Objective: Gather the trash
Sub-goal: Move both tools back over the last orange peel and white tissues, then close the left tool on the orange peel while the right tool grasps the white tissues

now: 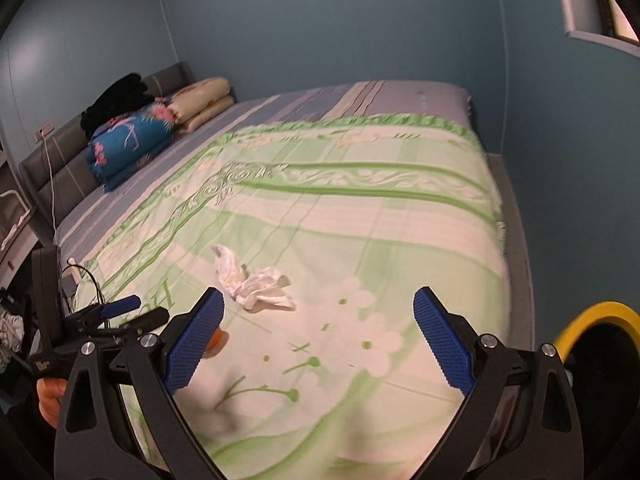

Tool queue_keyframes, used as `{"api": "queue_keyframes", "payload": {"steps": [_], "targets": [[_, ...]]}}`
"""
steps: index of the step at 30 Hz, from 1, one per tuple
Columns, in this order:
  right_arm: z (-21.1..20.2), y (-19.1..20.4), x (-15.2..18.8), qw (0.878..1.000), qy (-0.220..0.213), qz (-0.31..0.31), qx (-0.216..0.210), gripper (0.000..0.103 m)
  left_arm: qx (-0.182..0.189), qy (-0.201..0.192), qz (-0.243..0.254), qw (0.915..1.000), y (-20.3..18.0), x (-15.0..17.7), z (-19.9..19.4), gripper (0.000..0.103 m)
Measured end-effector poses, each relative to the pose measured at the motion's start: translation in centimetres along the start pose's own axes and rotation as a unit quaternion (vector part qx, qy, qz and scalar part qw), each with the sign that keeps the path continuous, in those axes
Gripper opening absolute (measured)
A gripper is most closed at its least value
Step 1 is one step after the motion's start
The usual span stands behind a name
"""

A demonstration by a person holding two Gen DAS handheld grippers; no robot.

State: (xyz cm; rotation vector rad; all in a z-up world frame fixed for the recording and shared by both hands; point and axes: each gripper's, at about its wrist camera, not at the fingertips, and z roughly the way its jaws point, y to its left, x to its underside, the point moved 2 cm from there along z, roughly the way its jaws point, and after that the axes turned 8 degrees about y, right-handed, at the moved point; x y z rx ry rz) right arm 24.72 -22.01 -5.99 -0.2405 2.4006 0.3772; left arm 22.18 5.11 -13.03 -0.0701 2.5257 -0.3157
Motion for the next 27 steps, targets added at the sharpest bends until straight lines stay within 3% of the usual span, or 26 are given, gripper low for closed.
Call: {"api": "queue_keyframes", "payload": {"steps": [8,21,27], "targets": [[6.1,2.9,-1.7,0.998,0.051,-0.034,-0.027,0.091,0.009,0.03,-0.028,0.9991,2.6,1.2,2.9,0.095],[15.9,8.3,-3.4,0.982,0.146,-0.095,-0.067,0.091,0.021,0.053,-0.046,0.9973,3.9,2.1,5.8,0.095],[19.0,10.2,-4.2,0.977,0.168,-0.115,-0.062,0.091,0.022,0.055,-0.051,0.997,4.0,2.1,6.3,0.095]]}}
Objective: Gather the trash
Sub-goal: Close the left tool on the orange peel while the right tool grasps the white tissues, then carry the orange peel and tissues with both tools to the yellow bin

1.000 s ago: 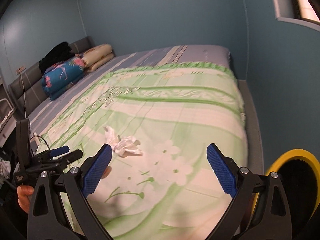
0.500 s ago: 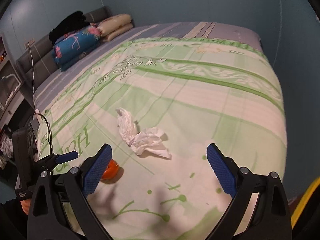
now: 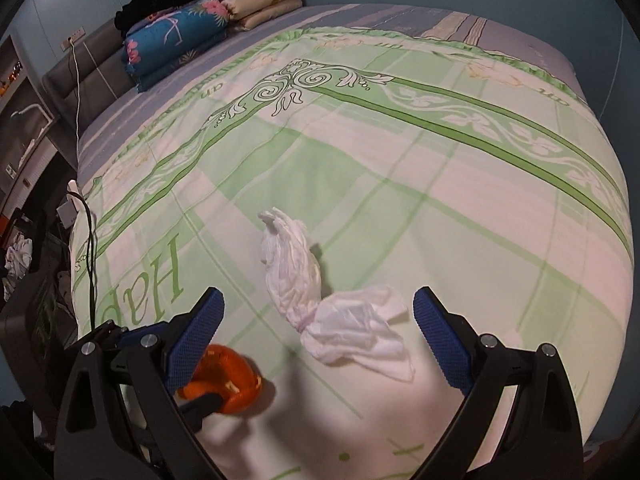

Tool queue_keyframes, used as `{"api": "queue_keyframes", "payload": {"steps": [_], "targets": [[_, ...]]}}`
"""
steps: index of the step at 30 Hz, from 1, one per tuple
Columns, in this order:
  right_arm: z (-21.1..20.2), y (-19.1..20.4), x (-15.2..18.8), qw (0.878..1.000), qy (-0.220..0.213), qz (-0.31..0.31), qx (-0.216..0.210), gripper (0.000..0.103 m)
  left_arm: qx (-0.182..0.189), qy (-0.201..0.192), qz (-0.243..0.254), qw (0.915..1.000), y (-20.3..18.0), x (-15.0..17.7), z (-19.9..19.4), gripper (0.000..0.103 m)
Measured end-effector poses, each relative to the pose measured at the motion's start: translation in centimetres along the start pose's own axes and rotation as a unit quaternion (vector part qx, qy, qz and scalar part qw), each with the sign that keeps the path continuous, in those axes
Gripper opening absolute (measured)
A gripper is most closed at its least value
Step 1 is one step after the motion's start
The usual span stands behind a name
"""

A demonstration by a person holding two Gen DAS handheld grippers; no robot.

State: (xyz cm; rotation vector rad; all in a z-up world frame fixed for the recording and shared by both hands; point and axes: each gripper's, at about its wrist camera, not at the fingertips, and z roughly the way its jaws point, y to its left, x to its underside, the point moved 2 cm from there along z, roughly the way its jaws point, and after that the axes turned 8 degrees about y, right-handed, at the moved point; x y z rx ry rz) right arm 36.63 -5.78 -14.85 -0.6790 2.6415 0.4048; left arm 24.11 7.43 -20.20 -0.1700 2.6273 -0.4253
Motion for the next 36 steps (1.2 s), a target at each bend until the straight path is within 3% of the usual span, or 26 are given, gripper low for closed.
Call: {"api": "queue_keyframes", "payload": {"steps": [8,14,16,17,19,21,29,36], "targets": [[3.3,1.6,-1.8,0.999,0.027,-0.027,0.008,0.089,-0.006,-0.004,0.008,0.9999,-0.3,-0.3,0.4,0.095],[5.4,1.2,-2.3,0.999,0.045,-0.022,0.019,0.068,-0.017,-0.003,0.019,0.9997,-0.9,-0.3,0.9,0.09],[5.9,0.8,-2.1,0.998,0.052,-0.019,0.028,0.056,-0.023,-0.002,0.028,0.9994,-1.3,-0.3,1.0,0.074],[6.1,0.5,-2.0,0.998,0.055,-0.017,0.032,0.042,-0.019,-0.001,0.033,0.9993,-1.7,-0.3,1.1,0.07],[6.1,0.0,-1.8,0.998,0.054,-0.014,0.039,0.023,-0.005,0.004,0.043,0.9991,-2.3,-0.3,1.2,0.042],[5.4,-0.6,-1.6,0.997,0.046,-0.011,0.055,0.017,-0.003,0.007,0.055,0.9985,-3.1,-0.2,1.1,0.035],[-0.6,-5.8,-0.3,0.995,-0.01,0.046,0.083,0.014,0.016,-0.001,0.076,0.997,-4.6,0.0,-0.4,0.029],[-7.3,-7.8,1.8,0.991,-0.066,0.073,0.09,0.014,0.018,-0.041,0.104,0.9936,-7.8,-0.3,-4.5,0.029]]}}
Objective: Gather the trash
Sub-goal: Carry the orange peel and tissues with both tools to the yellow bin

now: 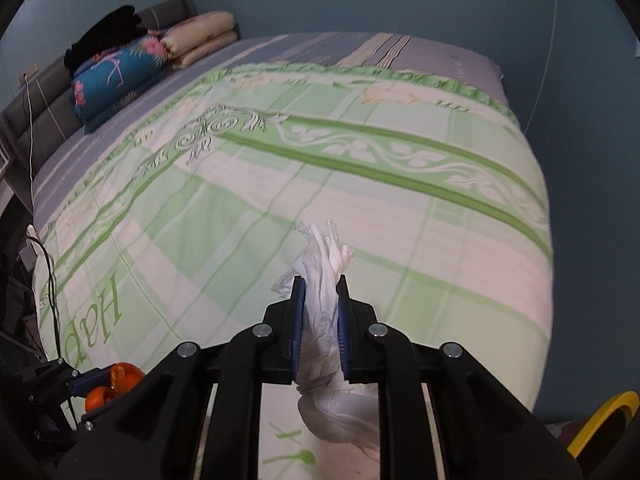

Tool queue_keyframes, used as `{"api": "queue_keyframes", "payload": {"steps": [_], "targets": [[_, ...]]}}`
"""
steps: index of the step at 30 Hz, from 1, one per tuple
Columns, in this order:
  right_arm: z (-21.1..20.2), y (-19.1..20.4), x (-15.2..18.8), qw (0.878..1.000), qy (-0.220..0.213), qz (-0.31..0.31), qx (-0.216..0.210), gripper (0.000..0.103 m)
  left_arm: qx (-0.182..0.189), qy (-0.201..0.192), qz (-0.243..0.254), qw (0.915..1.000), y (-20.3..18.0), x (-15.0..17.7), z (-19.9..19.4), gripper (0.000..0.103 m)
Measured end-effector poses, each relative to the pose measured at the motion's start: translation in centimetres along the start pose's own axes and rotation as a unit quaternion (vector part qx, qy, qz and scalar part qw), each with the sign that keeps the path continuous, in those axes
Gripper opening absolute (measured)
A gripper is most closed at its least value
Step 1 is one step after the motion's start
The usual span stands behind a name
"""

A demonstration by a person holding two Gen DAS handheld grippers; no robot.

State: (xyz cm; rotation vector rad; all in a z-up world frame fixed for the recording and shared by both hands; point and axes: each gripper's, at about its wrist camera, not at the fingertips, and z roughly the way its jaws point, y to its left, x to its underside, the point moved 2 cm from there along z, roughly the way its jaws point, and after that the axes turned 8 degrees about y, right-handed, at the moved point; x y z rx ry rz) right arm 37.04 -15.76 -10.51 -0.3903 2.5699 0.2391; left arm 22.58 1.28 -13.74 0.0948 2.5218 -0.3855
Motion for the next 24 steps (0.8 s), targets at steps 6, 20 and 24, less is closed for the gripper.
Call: {"api": "queue_keyframes", "payload": {"steps": [6,20,24], "targets": [[-6.0,-2.1,2.0,0.999,-0.048,0.018,0.0,0.014,0.006,-0.045,0.022,0.9987,-3.1,-0.9,-4.5,0.029],[-17.0,-6.1,8.9,0.988,-0.14,0.07,0.0,0.014,0.049,-0.118,0.088,0.9879,-11.0,-1.0,-12.7,0.029],[-19.3,-7.4,11.3,0.983,-0.158,0.088,0.001,0.014,0.061,-0.13,0.11,0.9835,-13.2,-0.8,-14.0,0.029]]}}
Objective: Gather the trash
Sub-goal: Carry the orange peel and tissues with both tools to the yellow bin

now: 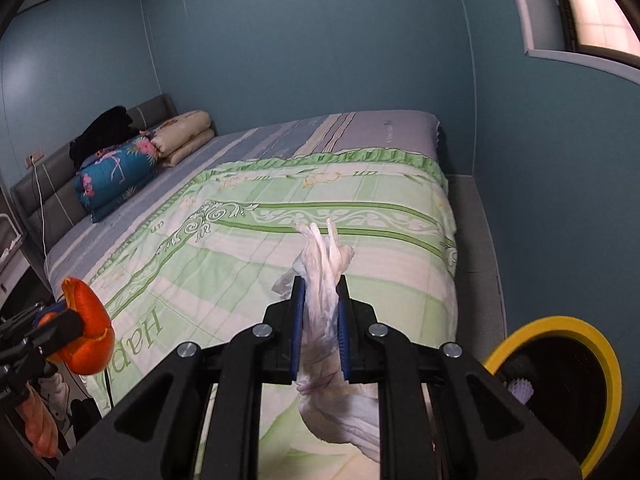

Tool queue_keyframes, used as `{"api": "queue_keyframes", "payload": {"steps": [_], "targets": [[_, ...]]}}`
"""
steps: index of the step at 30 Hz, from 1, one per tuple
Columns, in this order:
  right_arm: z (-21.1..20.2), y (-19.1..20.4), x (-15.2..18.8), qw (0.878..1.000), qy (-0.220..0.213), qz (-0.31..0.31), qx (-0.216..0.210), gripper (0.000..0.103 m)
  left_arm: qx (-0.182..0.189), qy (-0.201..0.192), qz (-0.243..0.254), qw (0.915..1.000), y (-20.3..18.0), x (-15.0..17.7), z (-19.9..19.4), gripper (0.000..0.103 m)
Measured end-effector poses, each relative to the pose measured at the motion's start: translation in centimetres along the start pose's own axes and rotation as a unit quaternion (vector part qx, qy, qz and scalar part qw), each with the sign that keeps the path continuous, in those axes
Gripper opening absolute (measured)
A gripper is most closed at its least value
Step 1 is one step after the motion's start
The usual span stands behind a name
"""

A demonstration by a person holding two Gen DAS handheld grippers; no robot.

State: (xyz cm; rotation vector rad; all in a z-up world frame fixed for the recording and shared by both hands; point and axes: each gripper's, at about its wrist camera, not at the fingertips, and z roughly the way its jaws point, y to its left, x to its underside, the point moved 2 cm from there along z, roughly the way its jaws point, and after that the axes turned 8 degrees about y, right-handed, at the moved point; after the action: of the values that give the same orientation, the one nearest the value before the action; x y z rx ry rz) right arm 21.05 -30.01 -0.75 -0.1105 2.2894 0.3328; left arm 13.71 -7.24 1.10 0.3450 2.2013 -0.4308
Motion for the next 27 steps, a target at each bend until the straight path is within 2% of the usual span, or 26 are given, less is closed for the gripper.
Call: {"api": "queue_keyframes", "payload": {"steps": [5,13,22,27], "targets": [[-2.5,-1.9,1.4,0.999,-0.023,0.023,0.009,0.014,0.012,-0.015,0.026,0.9995,-2.7,-0.8,-0.8,0.029],[-5.1,-5.6,3.2,0.997,-0.042,0.057,0.034,0.014,0.04,-0.019,0.069,0.9966,-7.3,-2.2,0.1,0.029],[-7.1,-12.2,4.9,0.989,-0.061,0.112,0.075,0.014,0.078,0.003,0.119,0.9898,-13.5,-3.4,4.2,0.029],[-6.9,-16.0,5.9,0.983,-0.056,0.147,0.097,0.014,0.103,0.032,0.136,0.9848,-16.8,-3.3,8.1,0.029]]}}
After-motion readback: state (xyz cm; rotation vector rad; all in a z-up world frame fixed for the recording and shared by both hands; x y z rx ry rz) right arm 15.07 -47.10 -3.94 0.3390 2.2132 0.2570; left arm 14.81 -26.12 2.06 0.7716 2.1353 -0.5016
